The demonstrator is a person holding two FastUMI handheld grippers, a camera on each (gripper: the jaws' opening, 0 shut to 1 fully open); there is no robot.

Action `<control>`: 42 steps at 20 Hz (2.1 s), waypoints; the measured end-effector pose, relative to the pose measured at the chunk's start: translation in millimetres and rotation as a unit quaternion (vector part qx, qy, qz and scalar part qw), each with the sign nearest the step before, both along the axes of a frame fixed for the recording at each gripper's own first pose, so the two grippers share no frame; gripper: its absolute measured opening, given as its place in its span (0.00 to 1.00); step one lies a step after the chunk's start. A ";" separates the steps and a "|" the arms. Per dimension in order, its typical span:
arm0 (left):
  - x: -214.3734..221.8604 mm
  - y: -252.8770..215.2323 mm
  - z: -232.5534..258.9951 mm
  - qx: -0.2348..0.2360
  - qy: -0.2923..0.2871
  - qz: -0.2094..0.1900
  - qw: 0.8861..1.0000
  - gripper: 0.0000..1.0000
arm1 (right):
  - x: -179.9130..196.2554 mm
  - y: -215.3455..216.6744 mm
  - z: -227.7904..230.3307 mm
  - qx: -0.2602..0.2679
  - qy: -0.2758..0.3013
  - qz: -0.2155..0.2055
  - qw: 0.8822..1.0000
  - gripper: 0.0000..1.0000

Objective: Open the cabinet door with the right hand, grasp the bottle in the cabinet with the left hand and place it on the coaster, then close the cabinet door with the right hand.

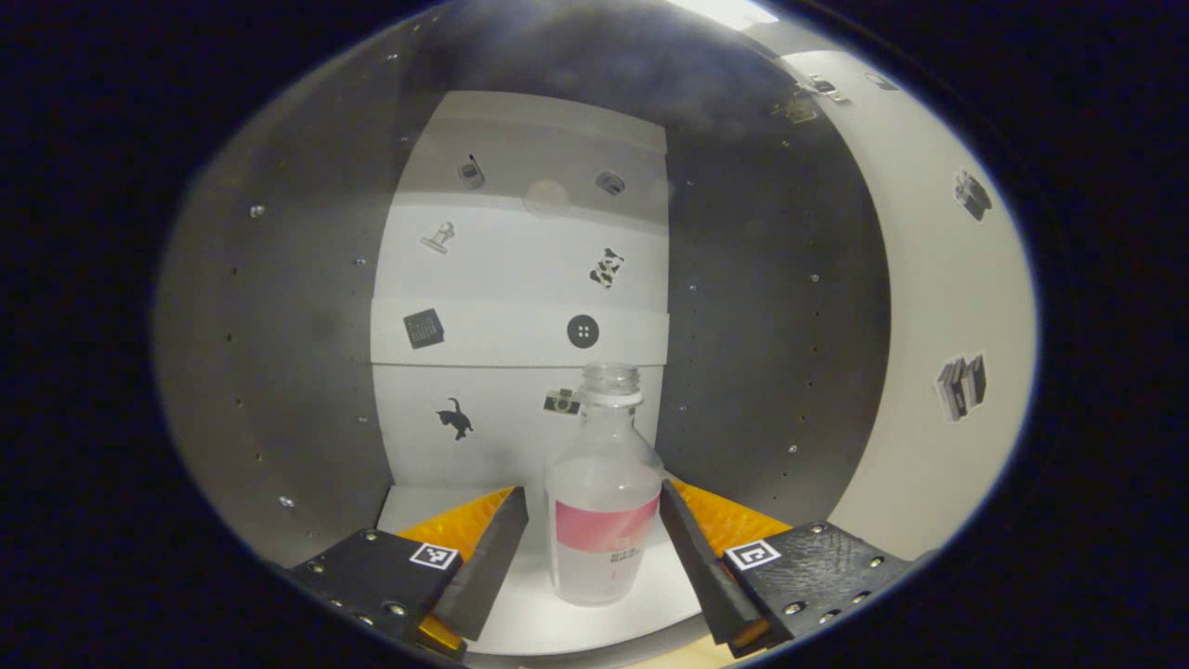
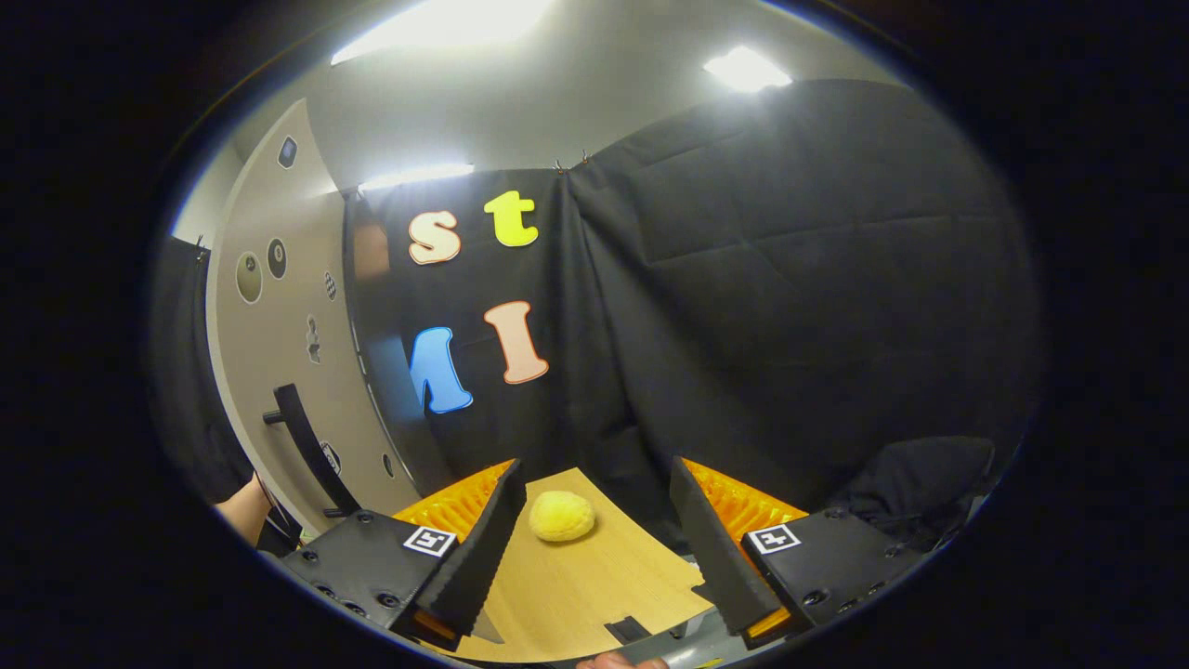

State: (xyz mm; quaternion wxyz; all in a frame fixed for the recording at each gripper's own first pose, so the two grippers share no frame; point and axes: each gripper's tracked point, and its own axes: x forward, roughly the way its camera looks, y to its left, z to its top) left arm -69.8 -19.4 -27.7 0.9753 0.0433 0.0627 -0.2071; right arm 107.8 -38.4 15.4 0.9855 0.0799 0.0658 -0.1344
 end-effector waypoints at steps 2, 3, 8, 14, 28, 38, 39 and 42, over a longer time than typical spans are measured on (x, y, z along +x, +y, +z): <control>-3.5 -2.3 2.2 -0.003 -0.001 -0.007 1.000 0.88 | 3.0 1.0 -5.6 0.000 0.007 -0.003 1.000 0.98; -4.0 -2.9 2.2 0.002 -0.001 -0.007 1.000 0.90 | 5.0 2.5 -8.0 0.000 0.012 -0.002 1.000 0.98; -4.0 1.8 4.1 0.006 0.000 0.004 1.000 0.74 | 18.7 8.0 -12.3 -0.009 0.017 0.021 1.000 0.98; -99.3 49.4 37.0 0.005 -0.033 0.013 0.999 0.72 | 52.7 16.0 -15.3 0.000 0.012 0.096 0.995 0.98; -356.9 235.6 -146.1 0.031 -0.025 0.267 0.963 0.73 | 117.4 37.8 -40.1 0.013 0.009 0.234 0.972 0.98; -359.0 232.9 -288.1 -0.004 -0.013 0.297 0.955 0.71 | 107.0 32.9 -66.1 -0.036 0.021 0.221 0.974 0.98; -360.5 232.3 -295.0 -0.007 -0.010 0.296 0.955 0.73 | 104.7 30.6 -68.0 -0.033 0.025 0.217 0.975 0.98; -366.6 228.7 -314.9 0.000 -0.005 0.291 0.957 0.72 | 99.2 26.3 -78.4 -0.030 0.037 0.209 0.977 0.98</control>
